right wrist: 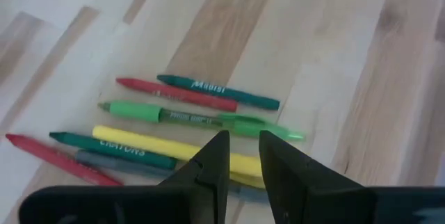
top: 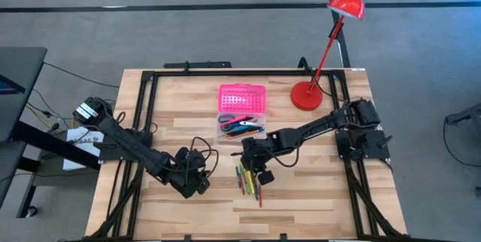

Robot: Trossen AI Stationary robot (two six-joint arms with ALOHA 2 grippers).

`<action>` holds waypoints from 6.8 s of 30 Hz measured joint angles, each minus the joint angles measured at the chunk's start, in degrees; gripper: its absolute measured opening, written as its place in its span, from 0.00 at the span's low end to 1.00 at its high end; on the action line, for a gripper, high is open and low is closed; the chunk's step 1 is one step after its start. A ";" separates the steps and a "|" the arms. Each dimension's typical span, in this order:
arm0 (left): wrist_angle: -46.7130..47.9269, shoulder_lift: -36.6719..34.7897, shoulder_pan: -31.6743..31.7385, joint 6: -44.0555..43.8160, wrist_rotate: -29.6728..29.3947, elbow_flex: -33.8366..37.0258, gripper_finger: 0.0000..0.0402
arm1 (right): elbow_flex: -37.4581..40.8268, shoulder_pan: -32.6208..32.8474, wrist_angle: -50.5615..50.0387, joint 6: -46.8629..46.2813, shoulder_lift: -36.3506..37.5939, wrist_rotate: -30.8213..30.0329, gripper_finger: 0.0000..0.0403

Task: Pick & place school supplies into a supply box
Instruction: Put the yellow pen into the pink supply box, then put the green crayon into the pink supply box

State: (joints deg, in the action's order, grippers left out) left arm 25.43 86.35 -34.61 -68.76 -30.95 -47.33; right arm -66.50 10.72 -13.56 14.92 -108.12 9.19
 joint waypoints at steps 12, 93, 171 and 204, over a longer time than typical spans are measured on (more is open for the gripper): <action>1.01 0.00 0.03 -0.10 -2.93 0.00 0.37 | 0.11 -1.35 1.70 -0.21 0.00 -0.32 0.18; 6.05 0.00 -0.07 -0.82 -2.76 -0.02 0.37 | 0.31 4.31 -10.98 11.71 -0.09 -1.44 0.18; 8.78 0.02 1.99 -0.03 -11.96 -0.02 0.37 | -3.50 -20.44 -8.84 -1.33 9.40 -10.08 0.06; 7.23 0.02 2.35 -3.71 -10.59 -0.02 0.37 | -2.56 -19.36 -7.39 -4.45 9.38 -9.05 0.20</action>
State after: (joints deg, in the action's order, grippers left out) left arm 32.66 86.37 -32.26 -72.47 -41.53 -47.35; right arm -69.06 -8.64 -20.94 10.47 -98.74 0.14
